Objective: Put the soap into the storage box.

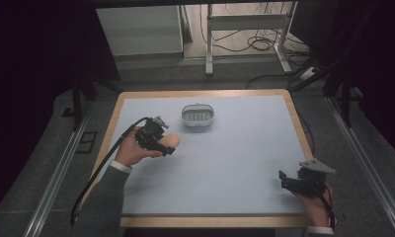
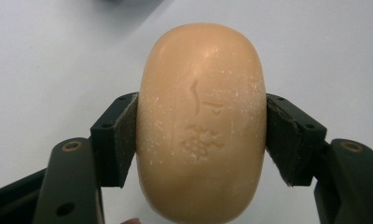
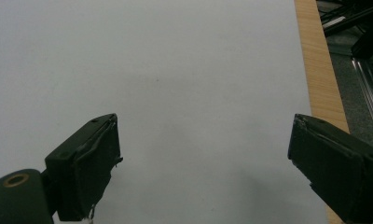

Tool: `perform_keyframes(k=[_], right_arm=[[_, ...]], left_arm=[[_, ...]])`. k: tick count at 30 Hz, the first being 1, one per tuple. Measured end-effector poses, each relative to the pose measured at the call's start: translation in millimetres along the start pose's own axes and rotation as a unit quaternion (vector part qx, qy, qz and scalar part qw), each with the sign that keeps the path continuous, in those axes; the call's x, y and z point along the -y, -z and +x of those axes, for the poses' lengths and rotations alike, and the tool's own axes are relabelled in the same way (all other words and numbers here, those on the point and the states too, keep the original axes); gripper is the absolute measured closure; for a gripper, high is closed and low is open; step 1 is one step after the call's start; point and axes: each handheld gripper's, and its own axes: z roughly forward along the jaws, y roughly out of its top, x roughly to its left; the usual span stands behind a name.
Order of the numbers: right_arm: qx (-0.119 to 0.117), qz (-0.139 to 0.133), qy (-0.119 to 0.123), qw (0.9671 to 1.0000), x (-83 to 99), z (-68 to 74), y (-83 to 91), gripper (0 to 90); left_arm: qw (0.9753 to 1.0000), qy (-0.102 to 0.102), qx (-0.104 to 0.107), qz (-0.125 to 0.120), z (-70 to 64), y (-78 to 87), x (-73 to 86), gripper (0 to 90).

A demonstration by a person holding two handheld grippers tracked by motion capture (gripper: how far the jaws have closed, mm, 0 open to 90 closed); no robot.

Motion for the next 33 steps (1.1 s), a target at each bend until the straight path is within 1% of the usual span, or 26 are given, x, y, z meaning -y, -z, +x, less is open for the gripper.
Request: perform_keyframes(k=[4, 9, 11, 15, 21, 29, 33], right_arm=[[0.001, 0.001, 0.0, 1.0, 0.1, 0.0, -0.3, 9.2], [0.001, 0.003, 0.0, 1.0, 0.6, -0.4, -1.0, 9.2], [0.002, 0.004, 0.0, 1.0, 0.7, -0.4, -1.2, 9.2], [0.001, 0.004, 0.001, 1.0, 0.9, -0.2, -1.6, 9.2], [0.002, 0.004, -0.001, 1.0, 1.3, -0.9, -1.8, 9.2], [0.001, 0.005, 0.0, 1.0, 1.4, -0.7, -2.2, 9.2], [0.002, 0.005, 0.0, 1.0, 1.6, -1.2, -2.1, 9.2]], left_arm=[[1.0, 0.002, 0.002, -0.001, 1.6, -1.1, -1.8, 32.5], [1.0, 0.003, 0.0, 0.001, 3.7, -2.7, -4.4, 32.5], [1.0, 0.001, 0.0, 0.003, 4.5, -3.0, -6.4, 32.5], [1.0, 0.002, -0.001, -0.001, 6.2, -4.2, -11.4, 32.5], [1.0, 0.006, 0.007, -0.001, 10.9, -7.3, -17.3, 32.5], [1.0, 0.004, 0.006, -0.004, 14.0, -10.7, -27.3, 32.5], [1.0, 0.008, 0.004, -0.005, 16.6, -12.4, -30.3, 32.5]])
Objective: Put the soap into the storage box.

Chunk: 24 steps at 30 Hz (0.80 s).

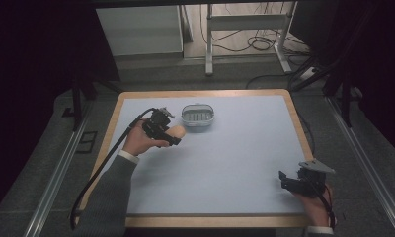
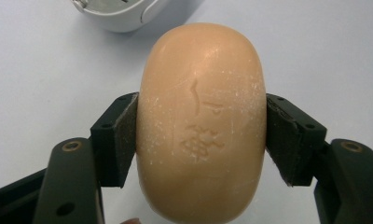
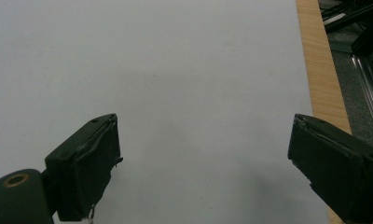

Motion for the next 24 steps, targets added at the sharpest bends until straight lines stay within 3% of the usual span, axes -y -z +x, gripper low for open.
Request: perform_keyframes(k=[24], right_arm=[[0.001, 0.002, -0.001, 1.0, 0.6, -1.1, -0.8, 9.2]], left_arm=[[1.0, 0.0, -0.006, -0.001, 12.1, -3.7, -25.7, 32.5]])
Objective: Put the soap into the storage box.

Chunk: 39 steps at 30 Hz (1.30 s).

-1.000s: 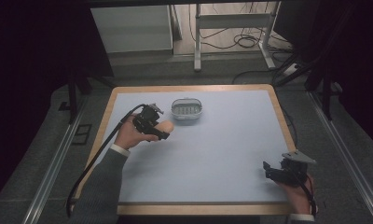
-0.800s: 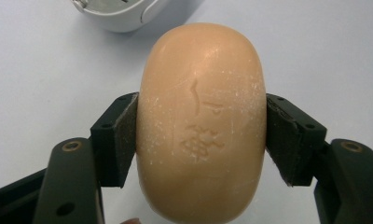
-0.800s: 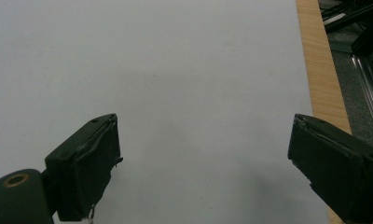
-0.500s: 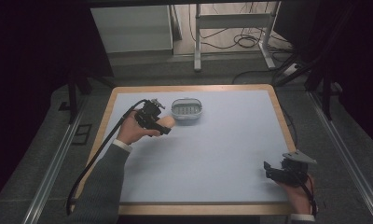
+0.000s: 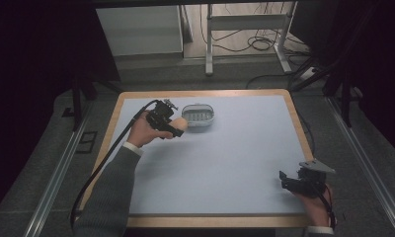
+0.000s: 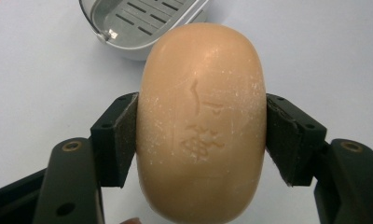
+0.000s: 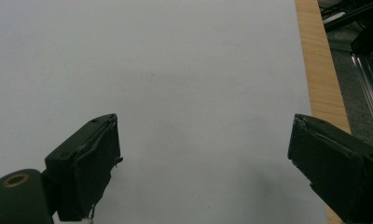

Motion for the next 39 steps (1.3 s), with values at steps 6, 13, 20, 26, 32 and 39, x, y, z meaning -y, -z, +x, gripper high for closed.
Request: perform_keyframes(k=[6, 13, 20, 26, 32, 39], right_arm=[[0.001, 0.001, 0.0, 1.0, 0.2, -0.3, -0.5, 9.2], [0.001, 0.001, -0.001, 1.0, 0.6, -1.1, -0.5, 9.2], [0.002, 0.002, -0.001, 1.0, 1.2, -2.1, -0.7, 9.2], [0.003, 0.002, -0.001, 1.0, 1.2, -2.4, -0.6, 9.2], [0.004, 0.002, -0.003, 1.0, 1.7, -3.4, -1.1, 9.2], [0.004, 0.003, -0.004, 1.0, 1.7, -4.1, -0.9, 9.2]], left_arm=[[1.0, -0.002, 0.002, -0.001, 1.0, -2.5, -7.7, 32.5], [1.0, -0.006, -0.001, 0.0, 2.4, -6.8, -15.5, 32.5], [1.0, -0.005, 0.0, 0.001, 4.0, -12.7, -21.7, 32.5], [0.9999, -0.01, -0.001, 0.002, 4.9, -15.9, -30.4, 32.5], [0.9998, -0.018, 0.001, 0.004, 6.7, -20.2, -40.1, 32.5], [0.9999, -0.015, 0.007, 0.001, 9.6, -29.5, -49.9, 32.5]])
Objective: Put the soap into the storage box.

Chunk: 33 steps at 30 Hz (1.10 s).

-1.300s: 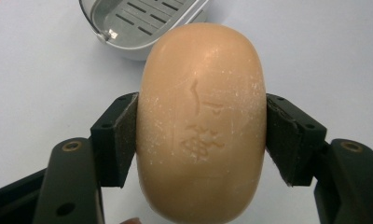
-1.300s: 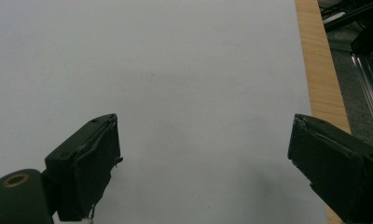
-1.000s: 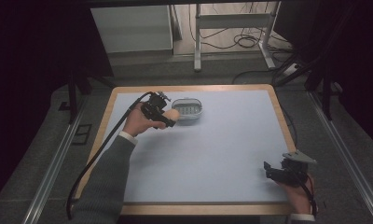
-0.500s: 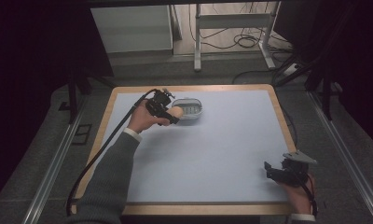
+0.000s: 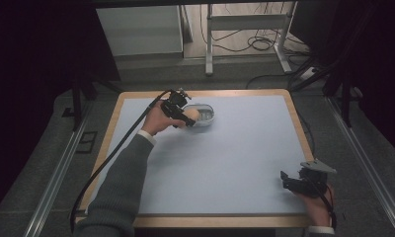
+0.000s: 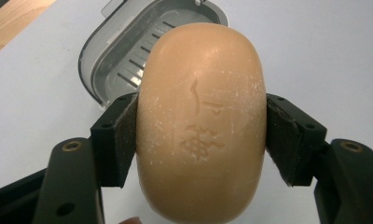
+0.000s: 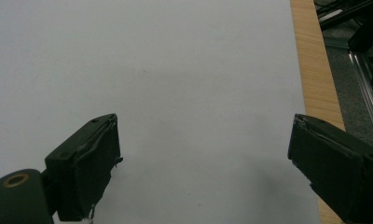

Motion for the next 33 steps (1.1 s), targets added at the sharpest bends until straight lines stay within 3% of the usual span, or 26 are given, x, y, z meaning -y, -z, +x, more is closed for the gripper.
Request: perform_keyframes(k=[33], right_arm=[[0.005, -0.001, -0.006, 1.0, 1.7, -5.2, 1.1, 9.2]], left_arm=[[0.9993, -0.025, 0.0, 0.027, 18.8, -41.2, -36.1, 32.4]])
